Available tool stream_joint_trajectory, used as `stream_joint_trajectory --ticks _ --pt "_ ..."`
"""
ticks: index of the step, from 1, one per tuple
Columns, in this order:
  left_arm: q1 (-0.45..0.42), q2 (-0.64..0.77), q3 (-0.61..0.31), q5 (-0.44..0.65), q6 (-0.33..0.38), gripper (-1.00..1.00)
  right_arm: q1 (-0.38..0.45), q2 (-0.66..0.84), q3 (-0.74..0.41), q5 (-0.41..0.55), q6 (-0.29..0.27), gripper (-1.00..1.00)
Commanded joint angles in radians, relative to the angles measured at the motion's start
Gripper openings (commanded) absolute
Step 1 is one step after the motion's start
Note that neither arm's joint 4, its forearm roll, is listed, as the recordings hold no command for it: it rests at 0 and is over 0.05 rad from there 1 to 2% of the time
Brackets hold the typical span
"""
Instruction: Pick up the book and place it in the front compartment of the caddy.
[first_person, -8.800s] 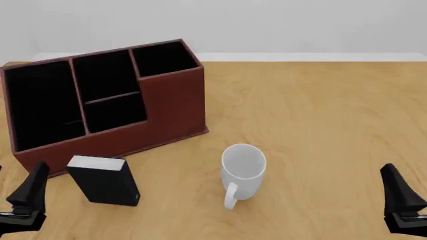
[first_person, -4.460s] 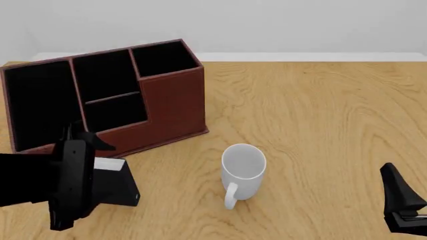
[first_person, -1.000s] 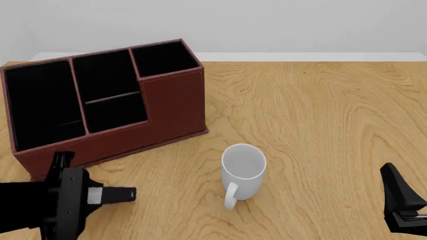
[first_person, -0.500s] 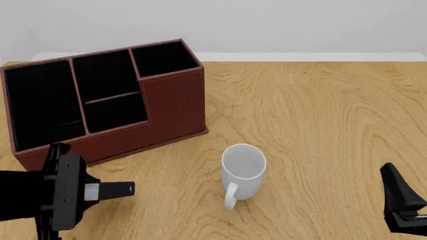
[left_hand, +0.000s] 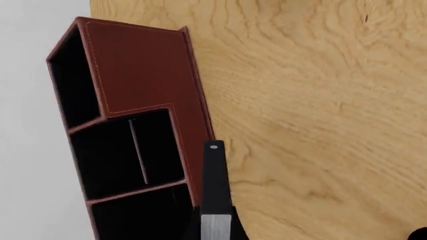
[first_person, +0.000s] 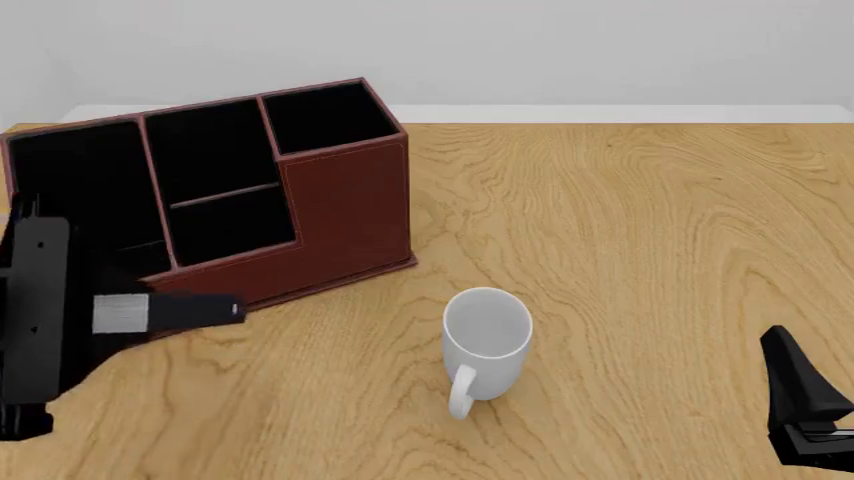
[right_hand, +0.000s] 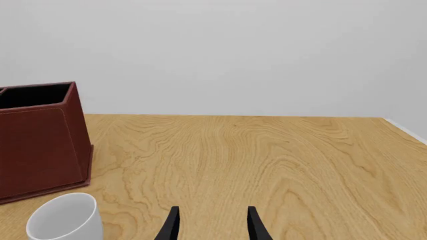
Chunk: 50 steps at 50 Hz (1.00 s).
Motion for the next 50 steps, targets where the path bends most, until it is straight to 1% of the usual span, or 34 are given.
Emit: stream_joint_trajectory --ticks 1,2,4,6,8,9,13,16,20,21,22,23,25,28,30,38,41,43,45,49,50 --pt "0.051 0.017 -0.196 0.101 0.105 -1.0 0.0 0.0 0.0 0.0 0.0 1.0" --pt "0.057 0.035 -0.228 0.099 0.11 -1.0 0.0 0.0 0.0 0.0 0.0 1.0" --pt "0.072 0.048 -0.251 0.095 0.122 -1.0 0.0 0.0 0.0 0.0 0.0 1.0" --pt "0.103 0.075 -0.291 0.091 0.139 -1.0 0.0 0.0 0.0 0.0 0.0 1.0" --pt "0.138 0.088 -0.307 0.075 0.16 -1.0 0.0 0.0 0.0 0.0 0.0 1.0" --pt "0.134 0.101 -0.327 0.076 0.146 -1.0 0.0 0.0 0.0 0.0 0.0 1.0" --pt "0.153 0.162 -0.408 0.039 0.133 -1.0 0.0 0.0 0.0 0.0 0.0 1.0" --pt "0.162 0.174 -0.403 0.019 0.147 -1.0 0.0 0.0 0.0 0.0 0.0 1.0" --pt "0.165 0.199 -0.409 0.003 0.146 -1.0 0.0 0.0 0.0 0.0 0.0 1.0" --pt "0.171 0.208 -0.414 -0.002 0.147 -1.0 0.0 0.0 0.0 0.0 0.0 1.0" --pt "0.203 0.218 -0.416 -0.02 0.161 -1.0 0.0 0.0 0.0 0.0 0.0 1.0" --pt "0.208 0.219 -0.414 -0.026 0.168 -1.0 0.0 0.0 0.0 0.0 0.0 1.0" --pt "0.221 0.249 -0.44 -0.04 0.165 -1.0 0.0 0.0 0.0 0.0 0.0 1.0" --pt "0.213 0.283 -0.479 -0.049 0.151 -1.0 0.0 0.0 0.0 0.0 0.0 1.0" --pt "0.227 0.278 -0.463 -0.068 0.173 -1.0 0.0 0.0 0.0 0.0 0.0 1.0" --pt "0.22 0.338 -0.52 -0.084 0.162 -1.0 0.0 0.0 0.0 0.0 0.0 1.0" --pt "0.232 0.35 -0.517 -0.1 0.173 -1.0 0.0 0.0 0.0 0.0 0.0 1.0" --pt "0.231 0.367 -0.525 -0.108 0.169 -1.0 0.0 0.0 0.0 0.0 0.0 1.0" --pt "0.22 0.388 -0.547 -0.101 0.155 -1.0 0.0 0.0 0.0 0.0 0.0 1.0" --pt "0.21 0.418 -0.563 -0.112 0.15 -1.0 0.0 0.0 0.0 0.0 0.0 1.0" --pt "0.187 0.444 -0.598 -0.101 0.126 -1.0 0.0 0.0 0.0 0.0 0.0 1.0"
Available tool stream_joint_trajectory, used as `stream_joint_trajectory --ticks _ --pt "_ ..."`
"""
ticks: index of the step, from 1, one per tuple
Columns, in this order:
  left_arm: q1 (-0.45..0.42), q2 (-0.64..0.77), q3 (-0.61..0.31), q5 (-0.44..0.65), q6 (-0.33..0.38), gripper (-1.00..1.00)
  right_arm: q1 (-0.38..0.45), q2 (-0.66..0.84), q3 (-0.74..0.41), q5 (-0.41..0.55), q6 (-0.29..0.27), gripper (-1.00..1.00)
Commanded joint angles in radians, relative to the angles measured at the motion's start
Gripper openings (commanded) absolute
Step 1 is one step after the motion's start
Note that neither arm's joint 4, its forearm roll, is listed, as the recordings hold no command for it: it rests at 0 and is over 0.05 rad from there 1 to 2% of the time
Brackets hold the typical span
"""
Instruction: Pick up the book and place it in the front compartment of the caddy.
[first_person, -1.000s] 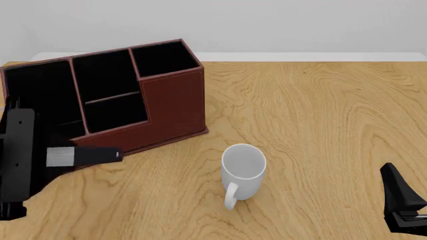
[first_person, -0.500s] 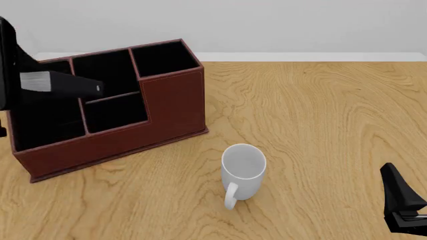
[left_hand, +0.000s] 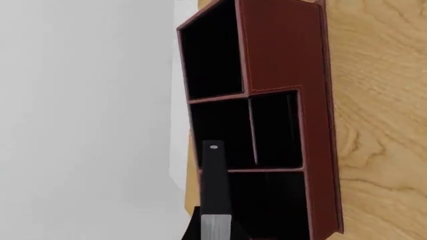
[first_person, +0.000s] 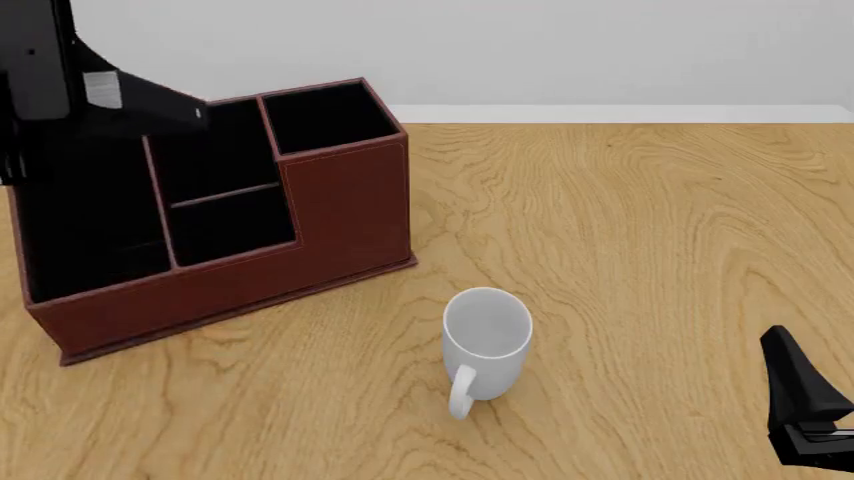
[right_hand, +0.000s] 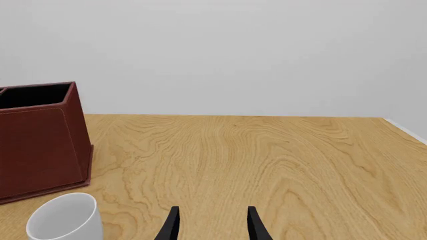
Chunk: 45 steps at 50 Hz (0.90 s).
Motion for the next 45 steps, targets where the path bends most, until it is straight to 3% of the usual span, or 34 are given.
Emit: stream_joint_trajectory --ticks 1,9,18,45 --pt "-0.029 0.105 -0.11 -0.027 -0.021 -1.0 0.0 0.0 0.0 0.0 0.0 1.0" --pt "-0.044 0.145 -0.104 -0.049 -0.003 -1.0 0.0 0.0 0.0 0.0 0.0 1.0" --pt "-0.056 0.206 -0.186 -0.039 -0.01 -1.0 0.0 0.0 0.0 0.0 0.0 1.0" --pt "-0.076 0.276 -0.184 -0.03 -0.077 -1.0 0.0 0.0 0.0 0.0 0.0 1.0"
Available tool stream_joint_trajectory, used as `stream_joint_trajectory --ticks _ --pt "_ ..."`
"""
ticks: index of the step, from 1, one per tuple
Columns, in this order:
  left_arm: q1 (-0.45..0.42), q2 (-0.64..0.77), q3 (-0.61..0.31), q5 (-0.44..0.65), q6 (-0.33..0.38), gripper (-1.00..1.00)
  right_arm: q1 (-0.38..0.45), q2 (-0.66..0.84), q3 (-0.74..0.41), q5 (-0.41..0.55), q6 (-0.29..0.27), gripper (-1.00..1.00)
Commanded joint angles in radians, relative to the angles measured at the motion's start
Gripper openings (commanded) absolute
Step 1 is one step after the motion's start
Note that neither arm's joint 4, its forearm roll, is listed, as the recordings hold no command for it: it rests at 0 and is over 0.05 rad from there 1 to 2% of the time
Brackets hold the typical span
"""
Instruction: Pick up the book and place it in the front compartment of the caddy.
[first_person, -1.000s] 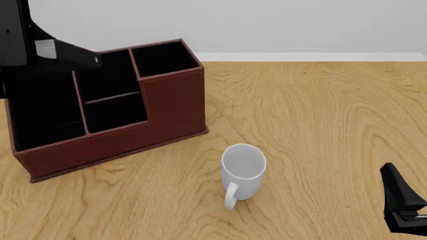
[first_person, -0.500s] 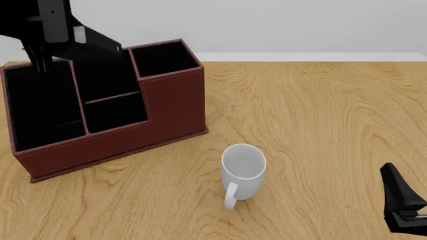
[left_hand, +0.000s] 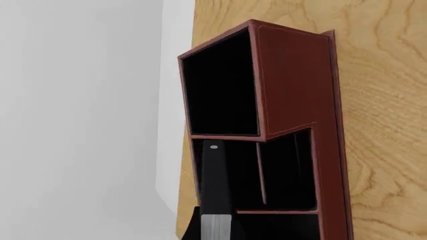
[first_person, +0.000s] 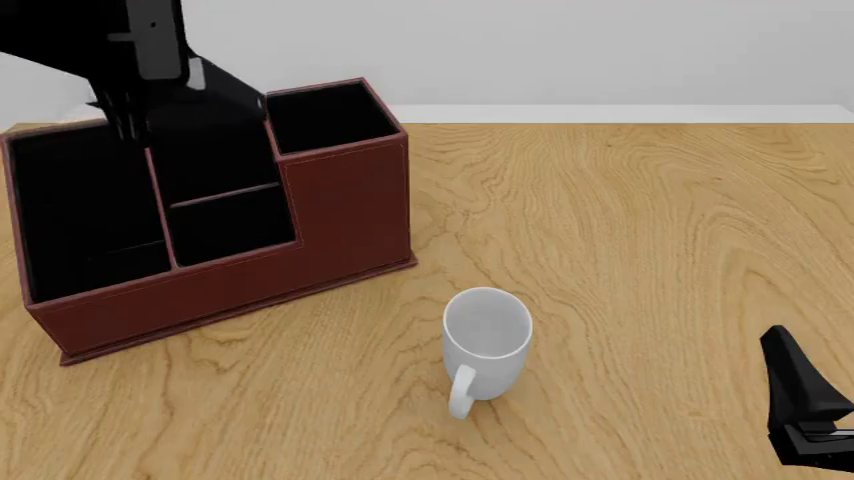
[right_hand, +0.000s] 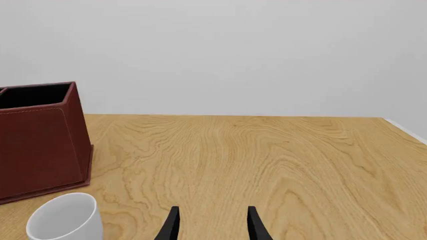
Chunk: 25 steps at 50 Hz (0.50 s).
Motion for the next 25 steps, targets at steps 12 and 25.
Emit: stream_joint_trajectory --ticks 12,25 --pt "0.016 0.025 -0.02 0.002 -0.003 -1.0 0.0 0.0 0.0 0.0 0.0 1.0" --pt "0.043 0.044 -0.055 -0.003 -0.011 -1.0 0.0 0.0 0.0 0.0 0.0 1.0"
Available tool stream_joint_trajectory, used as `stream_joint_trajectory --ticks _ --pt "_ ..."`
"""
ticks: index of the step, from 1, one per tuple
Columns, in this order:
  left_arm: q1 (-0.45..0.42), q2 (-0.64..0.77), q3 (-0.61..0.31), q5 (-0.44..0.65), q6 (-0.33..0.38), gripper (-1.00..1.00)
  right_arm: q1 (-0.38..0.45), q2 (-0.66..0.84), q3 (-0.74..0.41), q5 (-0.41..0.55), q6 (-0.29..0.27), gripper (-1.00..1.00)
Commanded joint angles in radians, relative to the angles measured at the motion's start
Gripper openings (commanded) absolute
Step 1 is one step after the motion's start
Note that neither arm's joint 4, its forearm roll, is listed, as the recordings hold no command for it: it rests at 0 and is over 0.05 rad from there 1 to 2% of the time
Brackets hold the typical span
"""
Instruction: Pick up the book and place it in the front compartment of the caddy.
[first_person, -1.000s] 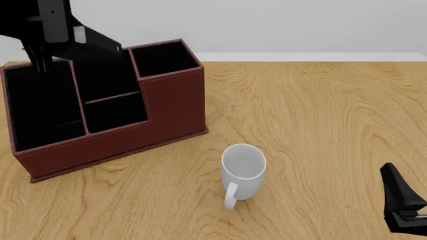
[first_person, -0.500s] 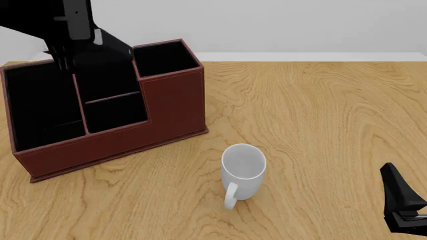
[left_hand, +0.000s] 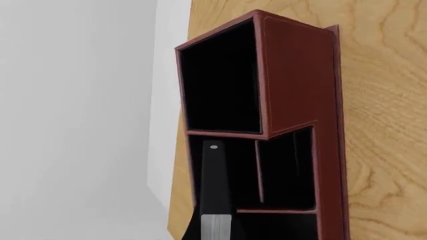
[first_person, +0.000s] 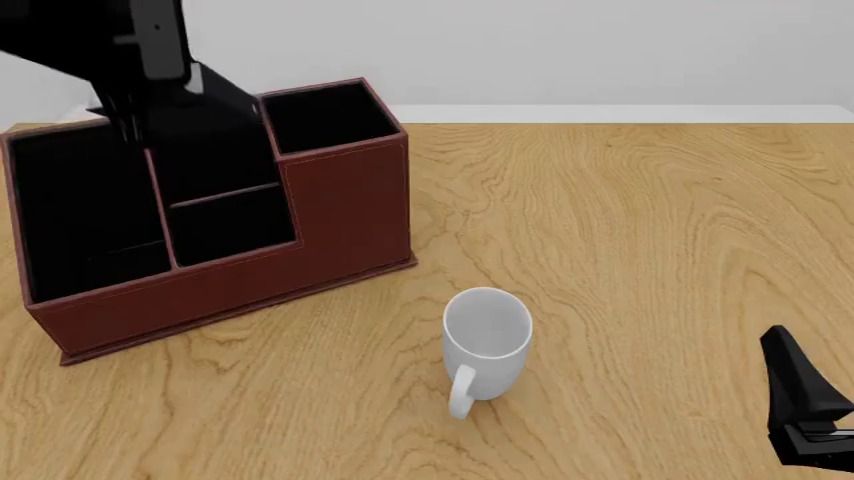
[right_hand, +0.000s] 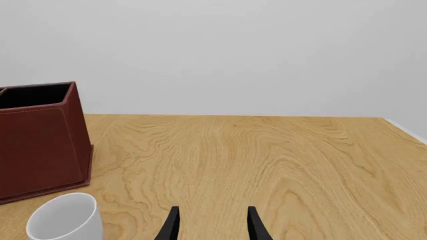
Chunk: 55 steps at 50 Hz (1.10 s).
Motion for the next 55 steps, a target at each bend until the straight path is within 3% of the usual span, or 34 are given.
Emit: stream_joint_trajectory --ticks 1,15,35,55 --pt "0.024 0.005 -0.031 -0.011 0.014 -1.0 0.0 0.0 0.0 0.0 0.0 1.0" --pt "0.07 0.008 -0.026 -0.034 0.024 -1.0 0.0 0.0 0.0 0.0 0.0 1.0" --pt "0.047 0.064 -0.057 -0.048 -0.02 -1.0 0.0 0.0 0.0 0.0 0.0 1.0" --pt "0.097 0.057 0.064 -0.112 -0.001 -1.0 0.0 0.0 0.0 0.0 0.0 1.0"
